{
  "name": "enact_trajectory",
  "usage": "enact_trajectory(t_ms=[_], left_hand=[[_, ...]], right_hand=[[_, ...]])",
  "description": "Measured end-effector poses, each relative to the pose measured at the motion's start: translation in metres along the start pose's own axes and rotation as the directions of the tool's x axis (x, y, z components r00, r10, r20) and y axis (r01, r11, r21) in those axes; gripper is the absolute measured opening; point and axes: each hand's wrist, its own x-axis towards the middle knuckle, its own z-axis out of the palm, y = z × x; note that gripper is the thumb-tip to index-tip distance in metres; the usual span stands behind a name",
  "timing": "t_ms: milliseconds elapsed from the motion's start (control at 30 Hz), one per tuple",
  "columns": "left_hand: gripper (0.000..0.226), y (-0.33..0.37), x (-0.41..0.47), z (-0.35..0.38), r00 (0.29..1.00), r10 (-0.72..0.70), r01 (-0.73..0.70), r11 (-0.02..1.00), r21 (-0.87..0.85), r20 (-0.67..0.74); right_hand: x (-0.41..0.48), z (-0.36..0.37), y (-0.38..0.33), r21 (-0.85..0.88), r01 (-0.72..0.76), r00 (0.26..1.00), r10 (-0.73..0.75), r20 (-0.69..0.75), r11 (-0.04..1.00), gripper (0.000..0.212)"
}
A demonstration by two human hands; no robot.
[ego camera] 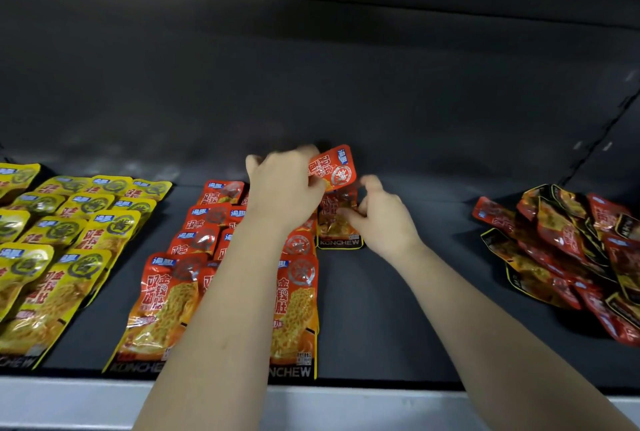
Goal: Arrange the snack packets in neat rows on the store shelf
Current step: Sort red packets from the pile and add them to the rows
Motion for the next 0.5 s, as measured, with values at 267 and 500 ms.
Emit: enact_trajectory(t_ms=[267,500], left_hand=[[0.031,-0.002,0.000,-0.001,1.000,-0.005,0.005,1.000,-0.012,-0.005],[0.031,0.001,-0.001,-0.001,1.000,-0.018,0.018,0.999,-0.031,0.008]], right_hand=[[0.002,-0.001,0.000,-0.025,-0.010,1.000,0.010,-0.013,1.000,0.047],[-0.001,-0.010,-0.004,-0.106,-0.082,0.997,0.083,0.005,0.991,0.053]])
